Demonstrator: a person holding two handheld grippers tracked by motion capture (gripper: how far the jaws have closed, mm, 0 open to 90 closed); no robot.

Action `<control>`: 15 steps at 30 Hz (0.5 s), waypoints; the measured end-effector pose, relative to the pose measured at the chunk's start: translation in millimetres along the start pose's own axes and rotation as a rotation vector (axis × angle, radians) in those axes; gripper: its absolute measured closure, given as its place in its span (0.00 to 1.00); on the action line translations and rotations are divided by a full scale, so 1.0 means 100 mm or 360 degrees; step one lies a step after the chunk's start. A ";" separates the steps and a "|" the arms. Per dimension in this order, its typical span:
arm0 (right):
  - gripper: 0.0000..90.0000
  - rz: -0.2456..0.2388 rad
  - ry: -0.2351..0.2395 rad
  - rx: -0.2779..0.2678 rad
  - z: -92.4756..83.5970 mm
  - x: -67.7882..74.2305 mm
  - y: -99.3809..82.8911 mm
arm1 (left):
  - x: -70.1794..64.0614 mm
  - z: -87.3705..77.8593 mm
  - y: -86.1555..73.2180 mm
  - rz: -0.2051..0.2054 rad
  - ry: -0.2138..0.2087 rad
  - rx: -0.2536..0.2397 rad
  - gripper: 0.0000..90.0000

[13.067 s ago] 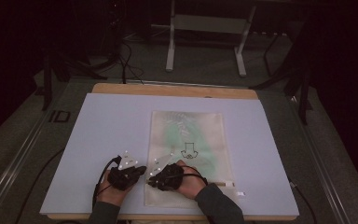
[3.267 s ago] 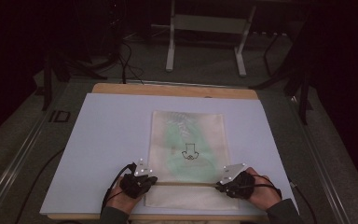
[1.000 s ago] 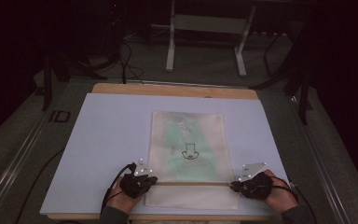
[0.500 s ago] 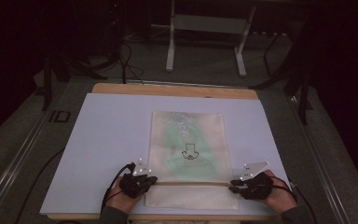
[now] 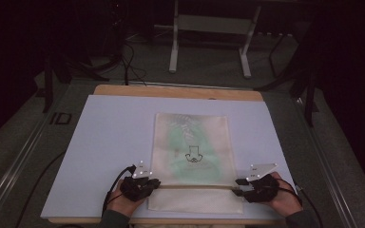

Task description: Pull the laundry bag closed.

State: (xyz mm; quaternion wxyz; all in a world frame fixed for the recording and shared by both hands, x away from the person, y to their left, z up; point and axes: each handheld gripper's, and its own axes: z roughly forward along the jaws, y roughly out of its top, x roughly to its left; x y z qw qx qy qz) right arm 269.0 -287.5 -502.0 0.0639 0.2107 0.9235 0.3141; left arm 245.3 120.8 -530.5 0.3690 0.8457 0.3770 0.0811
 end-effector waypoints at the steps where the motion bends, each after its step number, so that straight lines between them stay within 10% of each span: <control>1: 0.64 0.0009 -0.0003 -0.0010 0.00 0.00 0.00 | -0.01 0.00 0.00 0.0009 0.0010 0.0002 0.92; 15: 0.58 0.0151 -0.0155 -0.0066 -0.06 -0.12 -0.07 | 0.07 -0.08 -0.02 -0.0017 0.0123 -0.0058 0.92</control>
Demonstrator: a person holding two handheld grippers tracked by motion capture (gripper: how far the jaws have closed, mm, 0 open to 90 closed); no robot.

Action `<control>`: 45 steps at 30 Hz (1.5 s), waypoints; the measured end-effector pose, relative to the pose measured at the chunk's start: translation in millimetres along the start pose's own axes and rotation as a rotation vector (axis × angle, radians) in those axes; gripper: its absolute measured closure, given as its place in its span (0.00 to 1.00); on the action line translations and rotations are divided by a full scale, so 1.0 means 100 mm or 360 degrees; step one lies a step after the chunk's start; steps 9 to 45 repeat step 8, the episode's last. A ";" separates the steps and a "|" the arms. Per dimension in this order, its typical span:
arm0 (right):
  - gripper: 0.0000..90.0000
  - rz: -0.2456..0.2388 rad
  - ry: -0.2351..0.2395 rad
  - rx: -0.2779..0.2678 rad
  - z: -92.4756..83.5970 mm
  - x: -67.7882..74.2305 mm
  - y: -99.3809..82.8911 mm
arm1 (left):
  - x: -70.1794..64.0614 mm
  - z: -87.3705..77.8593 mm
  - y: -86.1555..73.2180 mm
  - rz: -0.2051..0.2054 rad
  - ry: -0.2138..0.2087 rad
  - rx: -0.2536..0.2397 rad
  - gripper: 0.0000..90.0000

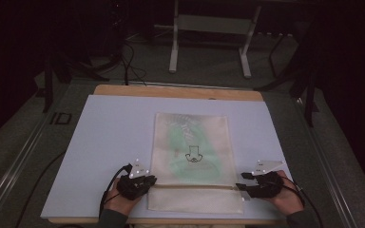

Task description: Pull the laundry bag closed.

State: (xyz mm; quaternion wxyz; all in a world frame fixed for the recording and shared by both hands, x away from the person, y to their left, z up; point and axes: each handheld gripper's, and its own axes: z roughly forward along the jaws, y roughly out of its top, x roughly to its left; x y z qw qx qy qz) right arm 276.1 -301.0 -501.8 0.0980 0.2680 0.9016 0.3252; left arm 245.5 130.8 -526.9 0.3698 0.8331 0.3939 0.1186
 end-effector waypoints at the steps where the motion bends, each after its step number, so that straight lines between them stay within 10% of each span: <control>1: 0.58 0.0014 -0.0009 -0.0003 0.00 -0.01 -0.01 | 0.02 -0.01 0.00 -0.0003 0.0009 0.0000 0.92; 8: 0.57 0.0092 -0.0077 -0.0002 0.01 -0.09 -0.06 | 0.13 -0.07 -0.03 -0.0066 0.0145 -0.0008 0.89; 45: 0.57 0.0092 -0.0077 -0.0002 0.01 -0.09 -0.06 | 0.13 -0.07 -0.03 -0.0066 0.0145 -0.0008 0.89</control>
